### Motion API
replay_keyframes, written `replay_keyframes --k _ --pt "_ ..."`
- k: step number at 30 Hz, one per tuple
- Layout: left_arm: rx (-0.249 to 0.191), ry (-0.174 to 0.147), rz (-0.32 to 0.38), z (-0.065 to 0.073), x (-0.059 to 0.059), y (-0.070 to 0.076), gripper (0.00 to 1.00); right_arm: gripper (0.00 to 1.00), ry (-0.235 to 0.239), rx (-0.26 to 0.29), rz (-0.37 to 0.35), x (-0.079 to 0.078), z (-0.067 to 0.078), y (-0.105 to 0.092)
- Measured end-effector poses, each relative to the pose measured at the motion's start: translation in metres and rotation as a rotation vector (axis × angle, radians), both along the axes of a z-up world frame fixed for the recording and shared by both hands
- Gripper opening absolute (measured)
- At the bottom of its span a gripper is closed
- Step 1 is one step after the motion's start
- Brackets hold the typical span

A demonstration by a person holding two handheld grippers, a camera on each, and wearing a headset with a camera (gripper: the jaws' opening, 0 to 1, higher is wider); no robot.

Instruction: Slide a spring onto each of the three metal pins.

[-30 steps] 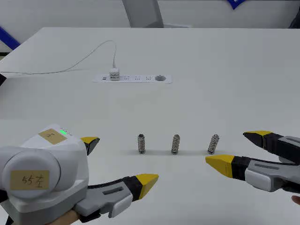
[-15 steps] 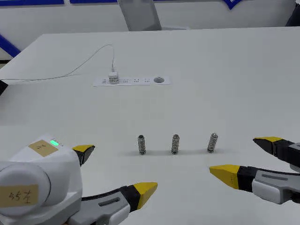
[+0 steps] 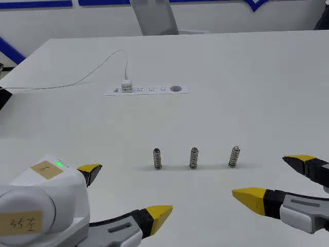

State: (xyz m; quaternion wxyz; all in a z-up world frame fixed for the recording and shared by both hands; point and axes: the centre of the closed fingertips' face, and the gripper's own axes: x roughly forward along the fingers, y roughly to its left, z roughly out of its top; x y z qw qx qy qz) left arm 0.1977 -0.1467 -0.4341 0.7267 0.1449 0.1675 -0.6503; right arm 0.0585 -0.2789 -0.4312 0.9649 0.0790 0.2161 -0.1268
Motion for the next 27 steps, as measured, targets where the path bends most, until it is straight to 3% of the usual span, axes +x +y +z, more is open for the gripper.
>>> replay_keyframes --k 27 --pt "0.008 -0.018 -0.018 -0.0002 -0.0023 -0.0015 0.87 0.82 0.027 -0.013 0.003 -0.0014 -0.0026 0.0005"
